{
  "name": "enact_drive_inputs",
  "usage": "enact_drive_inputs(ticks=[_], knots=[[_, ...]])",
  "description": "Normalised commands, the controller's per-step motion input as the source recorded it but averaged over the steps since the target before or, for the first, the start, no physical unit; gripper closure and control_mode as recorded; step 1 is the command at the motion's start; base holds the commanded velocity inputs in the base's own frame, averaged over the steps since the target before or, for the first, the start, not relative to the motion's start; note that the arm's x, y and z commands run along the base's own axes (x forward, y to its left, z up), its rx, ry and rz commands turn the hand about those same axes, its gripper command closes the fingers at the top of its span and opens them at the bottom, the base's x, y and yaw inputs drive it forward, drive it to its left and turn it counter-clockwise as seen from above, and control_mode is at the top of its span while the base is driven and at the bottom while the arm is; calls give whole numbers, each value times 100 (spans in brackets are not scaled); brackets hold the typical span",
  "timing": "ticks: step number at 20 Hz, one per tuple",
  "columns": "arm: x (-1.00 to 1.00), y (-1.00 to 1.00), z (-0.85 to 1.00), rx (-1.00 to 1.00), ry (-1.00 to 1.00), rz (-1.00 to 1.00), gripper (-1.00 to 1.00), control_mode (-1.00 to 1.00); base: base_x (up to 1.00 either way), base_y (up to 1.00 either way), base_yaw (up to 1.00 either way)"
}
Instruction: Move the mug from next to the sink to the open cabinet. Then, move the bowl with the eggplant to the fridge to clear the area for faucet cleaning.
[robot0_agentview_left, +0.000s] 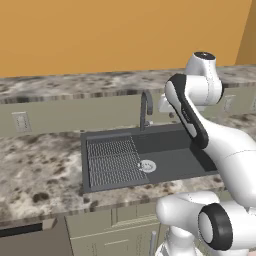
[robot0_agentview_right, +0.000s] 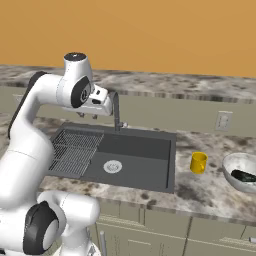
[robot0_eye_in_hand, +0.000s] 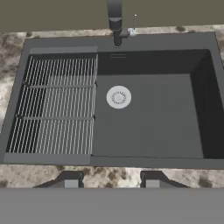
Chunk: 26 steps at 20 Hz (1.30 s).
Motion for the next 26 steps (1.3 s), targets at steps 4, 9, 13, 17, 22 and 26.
enact_drive_inputs(ticks=[4, 9, 13, 17, 22, 26], knots=[[-18, 0, 0, 0, 1, 0, -100, -100, 0, 0, 0], [-44, -5, 0, 0, 0, -4, -100, -100, 0, 0, 0], [-55, -31, 0, 4, -2, -11, -100, -100, 0, 0, 0], [-18, -22, -1, 2, -1, -3, -100, 100, -43, -75, -10], [0, 0, 0, 0, 0, 0, -100, 100, -36, -100, -13], [0, 0, 0, 0, 0, 0, -100, 100, -21, -100, -13]])
